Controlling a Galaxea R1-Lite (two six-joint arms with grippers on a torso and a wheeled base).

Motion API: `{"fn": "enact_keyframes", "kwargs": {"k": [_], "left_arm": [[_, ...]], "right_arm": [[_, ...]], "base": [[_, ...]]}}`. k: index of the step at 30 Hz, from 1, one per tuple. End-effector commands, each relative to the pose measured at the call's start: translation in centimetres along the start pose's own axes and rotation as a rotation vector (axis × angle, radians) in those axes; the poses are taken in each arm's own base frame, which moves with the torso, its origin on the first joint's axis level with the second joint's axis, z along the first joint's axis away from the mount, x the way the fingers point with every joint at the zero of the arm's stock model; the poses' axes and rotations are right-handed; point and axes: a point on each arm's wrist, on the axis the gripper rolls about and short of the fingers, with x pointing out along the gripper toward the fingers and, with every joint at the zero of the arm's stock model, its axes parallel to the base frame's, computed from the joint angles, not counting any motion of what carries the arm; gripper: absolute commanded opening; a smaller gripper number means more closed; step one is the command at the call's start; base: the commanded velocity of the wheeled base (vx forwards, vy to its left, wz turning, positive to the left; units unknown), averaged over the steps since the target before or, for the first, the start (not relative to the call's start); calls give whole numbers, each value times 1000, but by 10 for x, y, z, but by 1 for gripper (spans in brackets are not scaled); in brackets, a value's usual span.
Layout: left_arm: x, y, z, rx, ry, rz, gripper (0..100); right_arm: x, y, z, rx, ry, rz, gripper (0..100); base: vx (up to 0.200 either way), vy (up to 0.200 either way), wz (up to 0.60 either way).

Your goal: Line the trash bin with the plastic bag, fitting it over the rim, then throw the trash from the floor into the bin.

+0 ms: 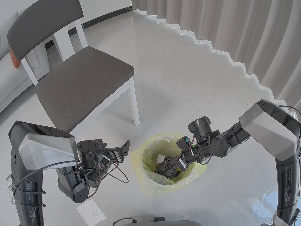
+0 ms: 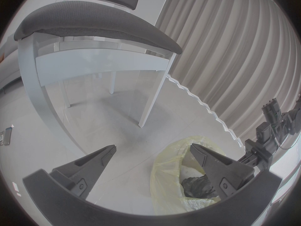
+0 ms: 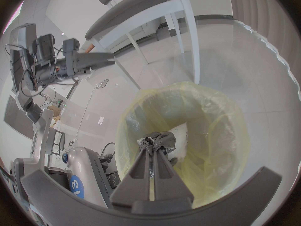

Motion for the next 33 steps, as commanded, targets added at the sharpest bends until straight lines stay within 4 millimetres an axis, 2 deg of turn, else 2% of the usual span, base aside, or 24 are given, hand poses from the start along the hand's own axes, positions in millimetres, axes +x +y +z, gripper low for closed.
{"fn": "enact_keyframes", "kwargs": {"k": [1,7,8,16,23,28,30,33], "left_arm": [[-2,-2,10,-2,-44,-9,100],[-3,-4,7,2,-33,-5,100],[-4,-5,6,3,-34,-2,100],[-4,-3,4,4,-25,9,100],[-1,-4,-6,11,2,8,100],[14,-5,-23,40,23,1,100],[24,-3,-33,78,32,3,100],[35,3,-45,122,55,12,100]], "right_arm": [[21,1,-10,-2,30,19,0],[39,-3,-14,-7,41,21,0],[41,-4,-15,-6,44,20,100],[47,-6,-16,-4,45,20,100],[40,-4,-12,-14,37,2,100],[-9,2,17,-39,-44,-37,100],[-40,0,26,-30,-90,-70,100],[-86,-13,29,3,-144,-136,100]], "base": [[0,0,0],[0,0,0],[0,0,0],[0,0,0],[0,0,0],[0,0,0],[0,0,0],[0,0,0]]}}
